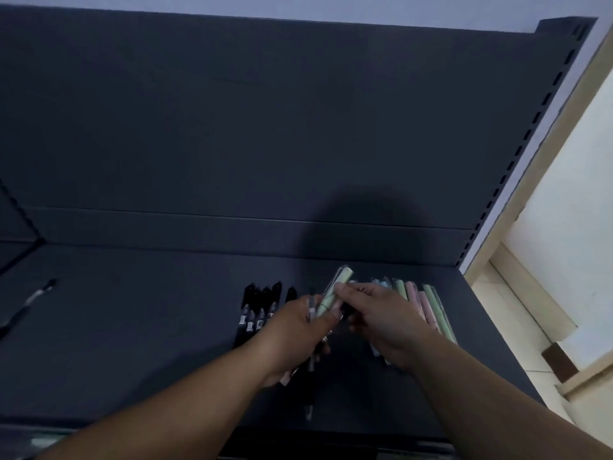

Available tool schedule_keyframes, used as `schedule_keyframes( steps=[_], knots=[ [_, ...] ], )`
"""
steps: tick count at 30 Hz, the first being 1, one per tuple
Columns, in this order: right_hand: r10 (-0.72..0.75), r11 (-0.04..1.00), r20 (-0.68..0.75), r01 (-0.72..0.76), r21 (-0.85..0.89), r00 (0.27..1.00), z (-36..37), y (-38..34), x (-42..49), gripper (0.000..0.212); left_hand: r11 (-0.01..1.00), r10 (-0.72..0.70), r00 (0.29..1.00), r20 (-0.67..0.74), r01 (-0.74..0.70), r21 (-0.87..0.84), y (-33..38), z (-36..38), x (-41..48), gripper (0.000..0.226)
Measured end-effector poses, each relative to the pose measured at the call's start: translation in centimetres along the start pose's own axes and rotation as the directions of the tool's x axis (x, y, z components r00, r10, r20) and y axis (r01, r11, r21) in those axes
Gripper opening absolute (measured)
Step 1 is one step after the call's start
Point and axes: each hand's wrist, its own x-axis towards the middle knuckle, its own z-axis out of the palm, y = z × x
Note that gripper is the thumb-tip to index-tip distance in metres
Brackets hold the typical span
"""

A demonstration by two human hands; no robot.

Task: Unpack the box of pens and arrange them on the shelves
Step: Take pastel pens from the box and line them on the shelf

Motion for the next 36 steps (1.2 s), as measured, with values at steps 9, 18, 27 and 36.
schedule_keyframes(
  steps=[9, 18, 27, 36],
  knots=[
    [0.077, 0.992, 0.161, -0.059, -0.111, 0.984, -2.1, -1.2, -0.2, 0.016, 0.987, 0.040, 0.992, 0.123, -0.059, 0.153, -0.3, 0.3, -0.5, 0.012],
    [0.030, 0.994, -0.045, -0.025, 0.110, 0.999, -6.8, -2.1, -0.3, 0.012, 0.960, 0.051, 0.985, 0.167, -0.094, 0.265, -0.8, 2.0, 1.0, 0.009],
    [0.029, 0.989, -0.130, -0.010, 0.146, 0.991, -10.0, -2.8, -0.2, 0.011, 0.958, 0.023, 0.985, 0.169, -0.071, 0.279, -0.7, 4.1, 3.5, 0.015],
    [0.151, 0.884, -0.283, -0.257, -0.390, 0.947, -13.9, -3.0, 1.4, 0.026, 0.989, -0.063, 0.991, -0.115, 0.077, 0.128, -1.0, 3.4, 5.0, 0.011]
  ],
)
